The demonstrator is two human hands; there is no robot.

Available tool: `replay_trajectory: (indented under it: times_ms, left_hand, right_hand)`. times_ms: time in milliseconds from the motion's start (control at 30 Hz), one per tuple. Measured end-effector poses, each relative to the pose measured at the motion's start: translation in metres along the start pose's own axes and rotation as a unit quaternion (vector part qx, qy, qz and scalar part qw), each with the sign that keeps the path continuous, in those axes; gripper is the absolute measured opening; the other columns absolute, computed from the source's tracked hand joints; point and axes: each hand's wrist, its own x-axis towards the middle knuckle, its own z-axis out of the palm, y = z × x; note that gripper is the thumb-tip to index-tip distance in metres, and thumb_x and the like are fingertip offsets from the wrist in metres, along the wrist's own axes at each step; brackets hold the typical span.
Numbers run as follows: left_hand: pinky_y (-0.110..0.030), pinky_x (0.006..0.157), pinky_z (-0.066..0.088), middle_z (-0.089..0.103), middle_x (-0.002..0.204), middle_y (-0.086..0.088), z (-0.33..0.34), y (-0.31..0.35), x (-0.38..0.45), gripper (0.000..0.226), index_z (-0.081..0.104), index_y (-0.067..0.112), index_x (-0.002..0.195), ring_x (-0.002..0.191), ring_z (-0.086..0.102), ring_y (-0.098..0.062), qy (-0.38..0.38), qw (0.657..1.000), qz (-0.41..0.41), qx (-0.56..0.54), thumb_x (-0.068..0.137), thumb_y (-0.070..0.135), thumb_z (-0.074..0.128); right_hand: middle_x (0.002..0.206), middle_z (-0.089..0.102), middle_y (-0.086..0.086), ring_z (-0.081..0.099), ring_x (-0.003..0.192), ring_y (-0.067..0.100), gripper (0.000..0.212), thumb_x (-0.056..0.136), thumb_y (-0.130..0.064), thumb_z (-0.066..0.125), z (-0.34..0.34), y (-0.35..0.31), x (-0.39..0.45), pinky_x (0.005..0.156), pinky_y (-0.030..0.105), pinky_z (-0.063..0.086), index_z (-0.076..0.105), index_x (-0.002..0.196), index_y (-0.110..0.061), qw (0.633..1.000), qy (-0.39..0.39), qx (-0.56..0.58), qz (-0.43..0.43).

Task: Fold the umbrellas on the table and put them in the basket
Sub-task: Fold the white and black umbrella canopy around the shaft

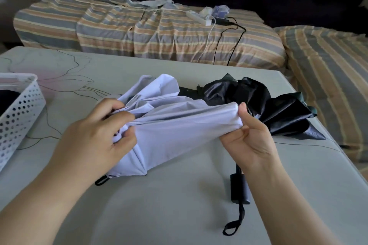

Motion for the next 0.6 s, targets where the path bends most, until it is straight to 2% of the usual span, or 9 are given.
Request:
replay_trajectory:
  times_ms: [33,133,233,300,333,400,467,533,600]
  left_hand:
    - [-0.027,0.045,0.042,0.05,0.099,0.005,0.001,0.001,0.0,0.014,0.057,0.024,0.085,0.053,0.046,-0.017,-0.01,1.0,-0.004,-0.016,0.079,0.03,0.046]
    - [-0.018,0.048,0.033,0.047,0.099,0.008,0.003,0.001,-0.002,0.011,0.052,0.028,0.087,0.066,0.038,-0.014,-0.031,0.999,-0.006,-0.037,0.078,0.033,0.047]
    - [-0.019,0.046,0.031,0.048,0.1,0.004,0.001,0.003,-0.002,0.019,0.061,0.019,0.084,0.057,0.038,-0.014,-0.048,0.998,0.011,-0.026,0.08,0.031,0.047]
    - [-0.023,0.042,0.033,0.049,0.101,0.002,0.004,0.008,-0.002,0.021,0.063,0.016,0.08,0.048,0.044,-0.019,-0.063,0.997,0.047,-0.012,0.08,0.028,0.046]
    - [-0.024,0.04,0.034,0.048,0.101,0.002,0.007,0.011,-0.001,0.02,0.063,0.015,0.08,0.046,0.047,-0.023,-0.07,0.996,0.062,-0.006,0.08,0.026,0.046]
    - [-0.026,0.039,0.036,0.049,0.102,0.001,0.011,0.014,0.0,0.018,0.062,0.016,0.08,0.047,0.051,-0.026,-0.077,0.994,0.072,0.0,0.08,0.024,0.045]
    - [-0.027,0.039,0.038,0.049,0.101,0.001,0.013,0.012,0.001,0.012,0.056,0.022,0.084,0.047,0.052,-0.027,-0.074,0.995,0.06,-0.009,0.08,0.025,0.044]
    - [-0.028,0.039,0.039,0.05,0.101,0.001,0.012,0.011,0.002,0.009,0.051,0.026,0.085,0.047,0.051,-0.027,-0.071,0.996,0.051,-0.011,0.08,0.026,0.043]
    - [-0.028,0.039,0.039,0.05,0.101,0.001,0.012,0.01,0.002,0.014,0.056,0.023,0.082,0.046,0.051,-0.027,-0.071,0.996,0.05,-0.002,0.079,0.026,0.043]
  right_hand:
    - [0.12,0.063,0.013,0.067,0.104,0.03,0.088,0.043,-0.006,0.091,0.001,-0.001,-0.001,0.076,0.04,0.058,0.053,0.122,-0.011,1.0,-0.003,0.013,-0.005]
    - [0.102,0.068,0.014,0.069,0.096,0.029,0.028,0.064,-0.013,0.075,0.004,-0.007,-0.004,0.079,0.039,0.058,0.067,0.089,-0.004,0.999,0.026,0.001,0.025]
    - [0.098,0.067,0.004,0.066,0.086,0.021,0.02,0.078,-0.023,0.067,-0.002,-0.016,-0.006,0.08,0.03,0.053,0.062,0.094,-0.013,0.981,0.091,-0.118,0.12]
    - [0.079,0.064,0.0,0.059,0.07,0.017,0.016,0.089,-0.032,0.06,-0.006,-0.022,-0.009,0.075,0.028,0.045,0.062,0.095,-0.018,0.944,0.155,-0.241,0.164]
    - [0.077,0.063,0.0,0.058,0.071,0.017,0.018,0.091,-0.037,0.059,-0.007,-0.025,-0.009,0.077,0.029,0.044,0.063,0.094,-0.02,0.918,0.183,-0.312,0.162]
    - [0.087,0.062,0.0,0.059,0.083,0.021,0.023,0.09,-0.046,0.059,-0.011,-0.032,-0.013,0.081,0.032,0.043,0.064,0.097,-0.024,0.836,0.225,-0.493,0.086]
    - [0.1,0.061,-0.002,0.059,0.094,0.017,0.028,0.087,-0.047,0.062,-0.01,-0.04,-0.02,0.08,0.029,0.044,0.063,0.107,-0.029,0.74,0.233,-0.624,-0.089]
    - [0.107,0.061,-0.009,0.059,0.101,0.006,0.024,0.083,-0.038,0.069,0.001,-0.045,-0.033,0.085,0.025,0.045,0.062,0.106,-0.04,0.721,0.124,-0.632,-0.254]
    - [0.109,0.061,-0.016,0.057,0.112,0.005,0.026,0.078,-0.034,0.075,0.012,-0.041,-0.047,0.093,0.019,0.044,0.062,0.097,-0.047,0.7,-0.055,-0.648,-0.294]
